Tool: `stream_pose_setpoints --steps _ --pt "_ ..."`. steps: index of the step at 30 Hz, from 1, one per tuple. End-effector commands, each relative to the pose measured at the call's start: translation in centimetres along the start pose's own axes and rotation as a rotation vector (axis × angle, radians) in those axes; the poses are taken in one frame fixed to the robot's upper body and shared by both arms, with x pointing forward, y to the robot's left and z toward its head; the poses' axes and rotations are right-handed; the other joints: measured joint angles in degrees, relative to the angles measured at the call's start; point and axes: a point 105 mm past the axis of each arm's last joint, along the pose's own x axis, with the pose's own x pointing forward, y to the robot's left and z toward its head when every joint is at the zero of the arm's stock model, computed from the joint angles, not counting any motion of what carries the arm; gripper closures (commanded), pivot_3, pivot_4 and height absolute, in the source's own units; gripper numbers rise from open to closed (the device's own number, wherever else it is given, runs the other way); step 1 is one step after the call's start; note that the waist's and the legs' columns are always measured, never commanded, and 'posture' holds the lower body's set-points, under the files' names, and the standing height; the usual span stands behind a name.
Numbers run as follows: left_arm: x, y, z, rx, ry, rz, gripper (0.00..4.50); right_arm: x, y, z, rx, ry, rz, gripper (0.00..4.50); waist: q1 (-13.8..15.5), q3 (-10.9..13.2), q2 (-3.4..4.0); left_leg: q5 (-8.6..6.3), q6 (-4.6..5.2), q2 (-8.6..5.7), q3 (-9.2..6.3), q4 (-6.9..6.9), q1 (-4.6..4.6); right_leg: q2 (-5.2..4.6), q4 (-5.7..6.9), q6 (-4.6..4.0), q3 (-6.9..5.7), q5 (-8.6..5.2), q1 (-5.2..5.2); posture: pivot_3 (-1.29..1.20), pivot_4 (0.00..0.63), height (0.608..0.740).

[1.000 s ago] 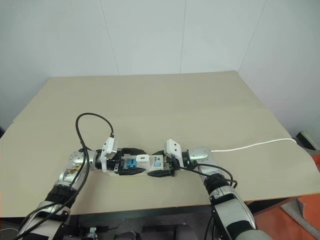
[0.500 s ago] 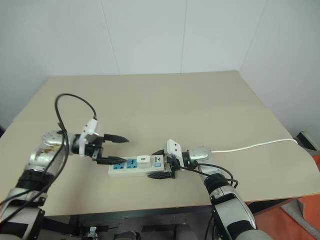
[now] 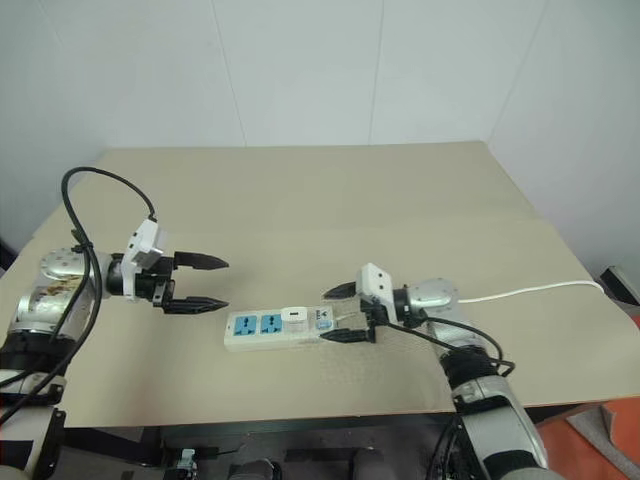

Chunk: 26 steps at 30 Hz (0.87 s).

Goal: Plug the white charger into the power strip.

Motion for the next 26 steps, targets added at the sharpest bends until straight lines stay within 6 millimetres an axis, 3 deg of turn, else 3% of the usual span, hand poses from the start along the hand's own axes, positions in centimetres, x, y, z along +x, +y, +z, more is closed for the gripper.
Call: stream_pose_setpoints --steps 1,9,26 --pt "-1.7 0.3 0.6 0.023 0.0 0.047 0.0 -3.3 -0.3 1.4 -0.032 -0.002 -0.06 0.02 0.15 0.04 0.0 0.0 0.0 -0.01 0.0 0.0 -0.03 -0.01 -0.01 0.0 0.0 0.0 -0.01 0.0 0.15 0.74" --pt "-4.2 0.3 0.6 0.003 0.017 0.113 0.0 -7.5 0.2 1.7 -0.007 0.03 -0.159 0.02 0.06 0.11 -0.03 0.0 0.0 0.04 0.01 0.0 -0.03 0.02 -0.04 0.04 -0.01 -0.02 -0.03 0.0 0.15 0.74" --pt "-4.8 -1.7 0.1 -0.051 -0.001 0.113 0.0 -9.2 0.3 1.1 0.023 0.044 -0.232 0.02 0.92 0.27 -0.04 0.0 0.0 0.04 0.03 0.01 -0.08 0.0 -0.09 0.05 -0.01 -0.03 -0.04 0.0 0.15 0.74"
